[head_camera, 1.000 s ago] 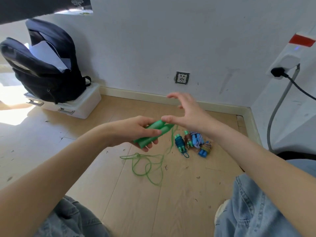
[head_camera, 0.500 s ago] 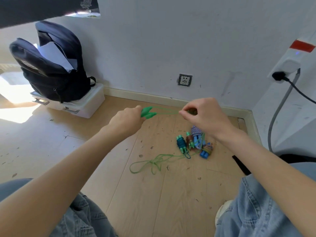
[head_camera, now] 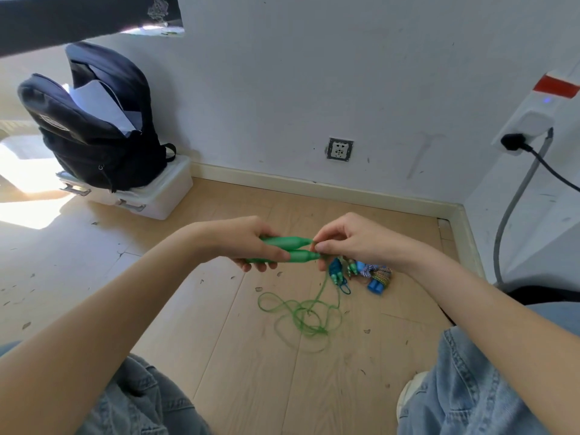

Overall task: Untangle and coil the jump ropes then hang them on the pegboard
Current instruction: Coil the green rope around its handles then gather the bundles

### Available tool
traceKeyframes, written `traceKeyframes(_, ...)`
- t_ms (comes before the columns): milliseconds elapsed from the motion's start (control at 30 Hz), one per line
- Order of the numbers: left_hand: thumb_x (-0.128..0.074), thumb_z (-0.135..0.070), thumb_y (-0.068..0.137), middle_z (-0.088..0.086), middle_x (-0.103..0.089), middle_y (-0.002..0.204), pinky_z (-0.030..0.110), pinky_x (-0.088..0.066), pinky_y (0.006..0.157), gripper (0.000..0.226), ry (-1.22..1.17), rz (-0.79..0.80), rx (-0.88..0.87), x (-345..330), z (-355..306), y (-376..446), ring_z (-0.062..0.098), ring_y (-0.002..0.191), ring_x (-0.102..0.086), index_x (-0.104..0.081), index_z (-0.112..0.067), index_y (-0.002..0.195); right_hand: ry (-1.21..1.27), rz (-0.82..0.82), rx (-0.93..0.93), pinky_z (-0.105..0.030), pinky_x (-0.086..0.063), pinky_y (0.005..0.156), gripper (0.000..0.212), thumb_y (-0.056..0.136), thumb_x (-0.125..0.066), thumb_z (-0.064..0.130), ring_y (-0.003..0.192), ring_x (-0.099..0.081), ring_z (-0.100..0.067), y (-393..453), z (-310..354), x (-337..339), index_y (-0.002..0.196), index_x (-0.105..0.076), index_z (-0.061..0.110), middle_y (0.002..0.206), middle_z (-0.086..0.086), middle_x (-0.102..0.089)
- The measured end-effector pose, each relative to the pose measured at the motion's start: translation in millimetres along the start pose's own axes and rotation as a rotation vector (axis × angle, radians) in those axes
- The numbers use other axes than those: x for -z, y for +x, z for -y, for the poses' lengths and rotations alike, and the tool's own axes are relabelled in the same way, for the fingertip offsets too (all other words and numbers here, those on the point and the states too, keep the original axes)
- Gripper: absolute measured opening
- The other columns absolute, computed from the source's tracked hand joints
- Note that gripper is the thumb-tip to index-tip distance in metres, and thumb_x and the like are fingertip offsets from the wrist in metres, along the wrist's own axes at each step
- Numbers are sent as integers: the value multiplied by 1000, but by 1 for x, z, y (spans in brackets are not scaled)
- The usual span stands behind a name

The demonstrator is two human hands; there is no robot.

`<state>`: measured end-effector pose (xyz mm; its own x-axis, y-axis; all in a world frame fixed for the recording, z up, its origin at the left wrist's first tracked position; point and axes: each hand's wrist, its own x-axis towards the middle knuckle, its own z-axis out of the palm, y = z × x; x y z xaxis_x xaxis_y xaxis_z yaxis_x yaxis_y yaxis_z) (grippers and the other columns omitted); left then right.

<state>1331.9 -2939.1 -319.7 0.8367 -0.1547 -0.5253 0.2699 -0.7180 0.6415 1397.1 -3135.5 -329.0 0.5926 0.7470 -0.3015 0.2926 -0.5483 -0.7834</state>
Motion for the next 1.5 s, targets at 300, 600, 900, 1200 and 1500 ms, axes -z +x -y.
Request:
traceKeyframes(300, -56, -20, 91, 1, -64, 85, 16, -48, 59, 24, -341, 47, -30, 5, 2, -4, 4, 63, -57, -58, -10, 113, 25, -217, -3, -16, -48, 59, 14, 94, -51, 17, 58, -64, -5, -4, -4, 5, 88, -63, 15, 68, -2, -66)
traceKeyframes(600, -55, -18, 91, 1, -61, 75, 14, -45, 50, 14, -103, -147, 88, -5, 12, 8, 7, 57, -51, -58, -11, 103, -822, -193, 35, -29, -45, 61, 16, 96, -46, 23, 74, -57, -19, -2, -11, -10, 88, -58, 15, 82, 0, -61)
traceKeyframes(900, -51, -13, 94, 2, -56, 75, 15, -43, 51, 9, 38, 525, 213, -46, 7, 14, 9, 59, -49, -58, -8, 97, -908, 262, 365, -32, -48, 75, 11, 88, -59, 16, 82, -54, -15, -4, 0, -52, 95, -65, 11, 82, 3, -55)
traceKeyframes(1200, -48, -14, 94, -4, -54, 82, 14, -44, 63, 21, -162, 793, -65, -24, -3, -8, 3, 71, -50, -59, -12, 111, 105, 456, 144, -19, -47, 67, 6, 79, -71, 15, 71, -59, -6, -22, 3, -4, 81, -68, 20, 78, 4, -67)
traceKeyframes(1500, -59, -23, 86, -3, -57, 79, 15, -45, 57, 22, -872, 396, -362, -10, -6, -9, 5, 66, -50, -66, -14, 104, 665, -186, 197, -17, -29, 47, 28, 92, -49, 21, 45, -31, -5, -21, 2, -8, 72, -68, 15, 51, 6, -45)
